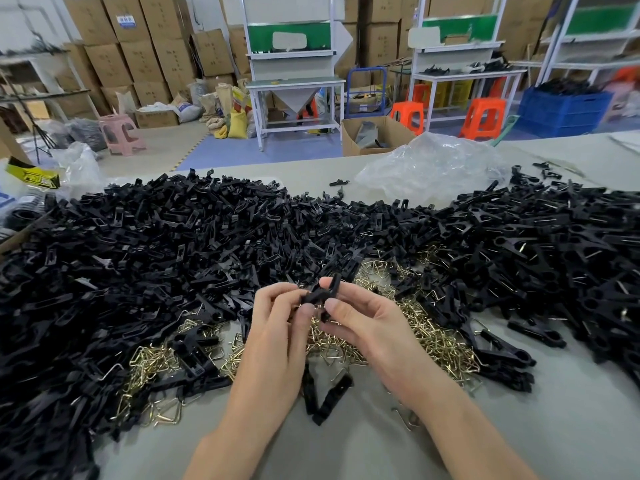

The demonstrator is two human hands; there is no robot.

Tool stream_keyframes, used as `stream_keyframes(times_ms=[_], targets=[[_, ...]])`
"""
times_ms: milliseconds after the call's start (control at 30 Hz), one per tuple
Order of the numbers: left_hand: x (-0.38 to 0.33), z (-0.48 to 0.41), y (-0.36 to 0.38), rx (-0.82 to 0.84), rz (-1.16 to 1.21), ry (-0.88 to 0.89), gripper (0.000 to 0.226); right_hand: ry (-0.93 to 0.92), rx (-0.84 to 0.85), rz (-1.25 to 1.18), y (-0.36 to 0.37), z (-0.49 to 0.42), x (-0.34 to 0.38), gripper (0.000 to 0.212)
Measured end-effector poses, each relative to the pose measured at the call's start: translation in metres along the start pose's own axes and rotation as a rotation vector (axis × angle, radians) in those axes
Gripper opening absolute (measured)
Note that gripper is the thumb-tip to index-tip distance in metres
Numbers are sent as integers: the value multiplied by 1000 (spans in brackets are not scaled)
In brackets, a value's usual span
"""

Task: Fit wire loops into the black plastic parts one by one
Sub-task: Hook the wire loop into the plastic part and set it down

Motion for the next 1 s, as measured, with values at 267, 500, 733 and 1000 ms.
stream_keyframes(times_ms=[267, 500, 733, 1000], targets=[[3, 0, 6, 39, 371, -234, 33, -8, -29, -13, 0, 0, 0, 30], [0, 0, 10, 121, 520, -287, 29, -20, -31, 38, 0, 0, 1, 26], [4, 1, 8, 35, 507, -354, 18, -24, -50, 24, -2, -1, 2, 28], [-4, -1, 8, 91, 467, -297, 22, -43, -58, 216, 1, 3, 5, 31]])
Point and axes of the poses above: each hand's wrist, its own z-axis away from the middle knuckle, its own y-axis out of the palm, x = y × z, the point moved 4 cm from there along -z, towards the middle knuckle, and after that the axes turned 1 degree about x, right-handed, at the moved point
